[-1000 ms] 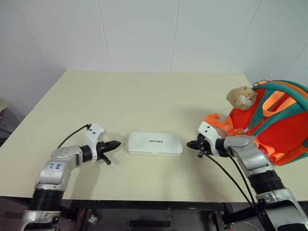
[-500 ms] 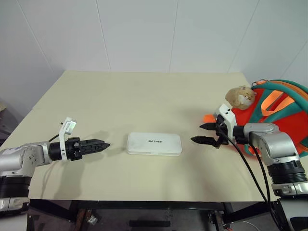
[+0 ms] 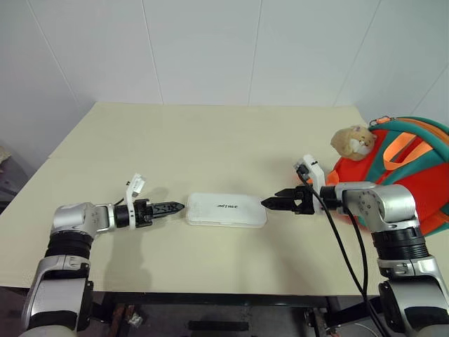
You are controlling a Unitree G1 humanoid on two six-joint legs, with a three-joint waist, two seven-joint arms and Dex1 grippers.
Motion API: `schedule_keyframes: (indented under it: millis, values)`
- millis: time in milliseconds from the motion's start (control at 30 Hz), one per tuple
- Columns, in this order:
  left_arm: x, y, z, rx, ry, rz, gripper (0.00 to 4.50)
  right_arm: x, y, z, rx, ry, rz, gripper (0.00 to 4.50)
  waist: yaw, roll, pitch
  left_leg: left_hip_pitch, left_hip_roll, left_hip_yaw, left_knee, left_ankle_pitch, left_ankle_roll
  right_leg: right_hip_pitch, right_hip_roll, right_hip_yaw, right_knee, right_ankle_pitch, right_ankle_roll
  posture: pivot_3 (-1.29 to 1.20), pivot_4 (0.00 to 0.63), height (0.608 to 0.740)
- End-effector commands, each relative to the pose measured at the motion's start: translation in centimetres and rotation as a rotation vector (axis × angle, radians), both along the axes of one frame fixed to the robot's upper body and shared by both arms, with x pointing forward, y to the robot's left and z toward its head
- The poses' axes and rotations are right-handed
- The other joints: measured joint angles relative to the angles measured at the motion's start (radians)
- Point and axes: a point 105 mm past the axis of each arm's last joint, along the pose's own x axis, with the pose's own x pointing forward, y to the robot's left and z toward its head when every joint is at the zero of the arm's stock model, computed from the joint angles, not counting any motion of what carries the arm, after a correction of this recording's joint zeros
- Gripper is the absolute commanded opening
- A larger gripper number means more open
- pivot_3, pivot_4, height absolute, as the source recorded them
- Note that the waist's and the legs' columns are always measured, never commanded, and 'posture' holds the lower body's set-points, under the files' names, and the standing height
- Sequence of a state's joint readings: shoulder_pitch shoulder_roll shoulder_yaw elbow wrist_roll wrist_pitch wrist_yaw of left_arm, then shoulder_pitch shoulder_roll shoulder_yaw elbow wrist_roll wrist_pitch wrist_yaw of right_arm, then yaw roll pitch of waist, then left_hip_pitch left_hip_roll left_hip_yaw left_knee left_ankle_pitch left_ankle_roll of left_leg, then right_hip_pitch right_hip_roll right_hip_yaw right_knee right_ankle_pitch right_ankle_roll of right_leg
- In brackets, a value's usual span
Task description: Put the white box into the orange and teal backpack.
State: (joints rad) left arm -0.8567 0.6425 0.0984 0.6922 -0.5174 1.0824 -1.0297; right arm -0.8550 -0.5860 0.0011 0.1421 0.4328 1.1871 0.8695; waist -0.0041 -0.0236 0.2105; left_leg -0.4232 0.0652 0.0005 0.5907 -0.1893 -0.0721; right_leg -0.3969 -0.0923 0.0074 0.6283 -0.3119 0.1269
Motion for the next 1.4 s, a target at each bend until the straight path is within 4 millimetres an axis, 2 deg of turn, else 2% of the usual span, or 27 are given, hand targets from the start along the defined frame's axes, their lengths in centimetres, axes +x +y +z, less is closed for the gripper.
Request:
schedule_keyframes:
  millis: [33, 367, 767, 1033, 1400]
  values:
    - [0.0, -0.7, 0.6, -0.065, 0.027, -0.029, 4.48, -0.3, 0.9, 1.4, 0.022, -0.025, 0.020, 4.50, -0.001, 0.000, 0.000, 0.000, 0.000, 0.000, 0.000, 0.000, 0.000, 0.000, 0.000, 0.000, 0.000, 0.000, 0.000, 0.00, 0.150, 0.740]
    - [0.1, -1.0, -0.3, -0.045, 0.060, -0.039, 4.48, -0.5, 1.8, 0.4, 0.020, 0.017, 0.023, 4.50, -0.001, 0.000, 0.000, 0.000, 0.000, 0.000, 0.000, 0.000, 0.000, 0.000, 0.000, 0.000, 0.000, 0.000, 0.000, 0.00, 0.150, 0.740]
    - [1.0, -2.8, -1.9, -0.027, 0.072, -0.050, 4.48, 0.0, 2.1, -0.7, -0.006, 0.044, 0.020, 4.50, 0.003, 0.000, 0.000, 0.000, 0.000, 0.000, 0.003, 0.000, 0.000, 0.002, 0.000, 0.000, 0.001, 0.002, 0.002, 0.00, 0.150, 0.740]
    - [1.5, -4.1, -1.8, -0.046, 0.060, -0.076, 4.48, 0.5, 1.8, -0.3, -0.007, 0.030, 0.003, 4.50, 0.003, 0.000, 0.000, 0.001, 0.000, 0.000, 0.004, 0.001, 0.001, 0.002, 0.000, 0.000, 0.001, 0.004, 0.002, 0.00, 0.150, 0.740]
    - [1.5, -5.1, -1.7, -0.096, 0.067, -0.105, 4.48, 0.6, 2.8, -0.5, 0.010, -0.004, 0.051, 4.50, 0.001, 0.000, 0.000, 0.000, 0.000, 0.000, 0.003, 0.001, 0.001, 0.002, 0.000, 0.000, 0.000, 0.004, 0.002, 0.00, 0.150, 0.740]
